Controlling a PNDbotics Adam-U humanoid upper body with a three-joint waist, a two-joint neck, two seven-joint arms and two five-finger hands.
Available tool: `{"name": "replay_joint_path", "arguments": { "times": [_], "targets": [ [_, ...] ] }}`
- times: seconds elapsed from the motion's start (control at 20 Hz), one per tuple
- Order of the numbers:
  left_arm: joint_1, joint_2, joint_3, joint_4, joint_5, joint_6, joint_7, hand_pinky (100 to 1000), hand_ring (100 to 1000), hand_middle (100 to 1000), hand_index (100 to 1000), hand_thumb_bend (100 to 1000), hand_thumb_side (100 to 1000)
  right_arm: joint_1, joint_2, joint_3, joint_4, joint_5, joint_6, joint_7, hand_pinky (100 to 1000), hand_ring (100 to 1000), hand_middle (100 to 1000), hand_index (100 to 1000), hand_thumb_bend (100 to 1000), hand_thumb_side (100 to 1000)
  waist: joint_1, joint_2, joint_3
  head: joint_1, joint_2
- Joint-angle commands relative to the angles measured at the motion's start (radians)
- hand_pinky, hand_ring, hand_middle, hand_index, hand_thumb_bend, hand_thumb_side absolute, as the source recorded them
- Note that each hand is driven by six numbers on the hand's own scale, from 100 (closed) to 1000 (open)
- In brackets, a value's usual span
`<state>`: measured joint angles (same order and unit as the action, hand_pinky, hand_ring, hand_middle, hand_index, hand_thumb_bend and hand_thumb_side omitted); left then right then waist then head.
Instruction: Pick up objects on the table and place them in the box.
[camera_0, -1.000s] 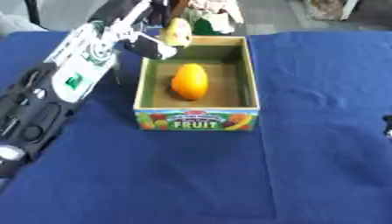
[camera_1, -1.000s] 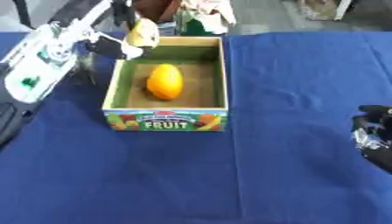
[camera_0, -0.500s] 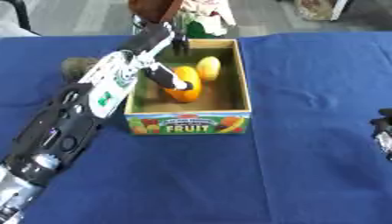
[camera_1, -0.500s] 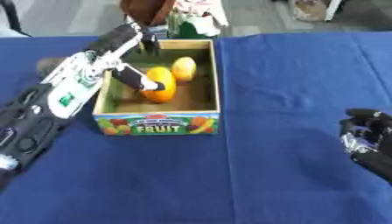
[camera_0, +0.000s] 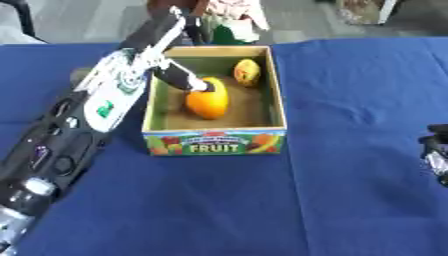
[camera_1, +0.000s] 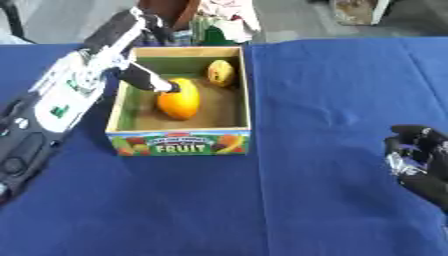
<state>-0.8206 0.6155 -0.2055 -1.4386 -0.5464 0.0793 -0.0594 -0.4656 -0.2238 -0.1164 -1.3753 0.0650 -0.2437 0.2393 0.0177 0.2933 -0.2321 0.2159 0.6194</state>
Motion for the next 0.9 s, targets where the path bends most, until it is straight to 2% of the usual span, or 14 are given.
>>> {"name": "replay_joint_path", "arguments": {
  "times": [0.05, 0.25, 0.55, 0.7, 0.9],
  "targets": [
    [0.019, 0.083, 0.067, -0.063, 0.046, 0.035, 0.041, 563, 666, 479, 633, 820, 133, -0.007, -0.024, -0.005, -0.008, 0.004, 0.000, -0.002, 560, 697, 522, 719, 100, 142, 0.001, -0.026, 0.004, -0.011, -0.004],
    [0.085, 0.169, 0.103, -0.088, 0.042, 0.041, 0.012, 601, 661, 498, 645, 826, 155, 0.001, -0.036, -0.010, -0.008, 0.006, 0.001, -0.006, 560, 697, 522, 719, 100, 142, 0.008, -0.031, 0.020, -0.031, -0.004],
    [0.185, 0.320, 0.158, -0.033, -0.012, 0.018, -0.078, 640, 650, 511, 665, 815, 174, 0.009, -0.039, -0.013, -0.007, 0.009, 0.003, -0.009, 559, 697, 522, 718, 100, 143, 0.011, -0.037, 0.029, -0.040, -0.003],
    [0.214, 0.350, 0.174, 0.024, -0.007, 0.012, -0.109, 646, 646, 531, 667, 811, 174, 0.010, -0.038, -0.013, -0.007, 0.008, 0.002, -0.010, 558, 696, 521, 718, 100, 143, 0.009, -0.040, 0.029, -0.040, -0.003],
    [0.212, 0.351, 0.169, 0.110, -0.032, -0.001, -0.126, 648, 645, 535, 667, 808, 175, 0.011, -0.039, -0.013, -0.006, 0.008, 0.002, -0.010, 558, 696, 521, 718, 100, 142, 0.007, -0.040, 0.028, -0.039, -0.005]
  ]
}}
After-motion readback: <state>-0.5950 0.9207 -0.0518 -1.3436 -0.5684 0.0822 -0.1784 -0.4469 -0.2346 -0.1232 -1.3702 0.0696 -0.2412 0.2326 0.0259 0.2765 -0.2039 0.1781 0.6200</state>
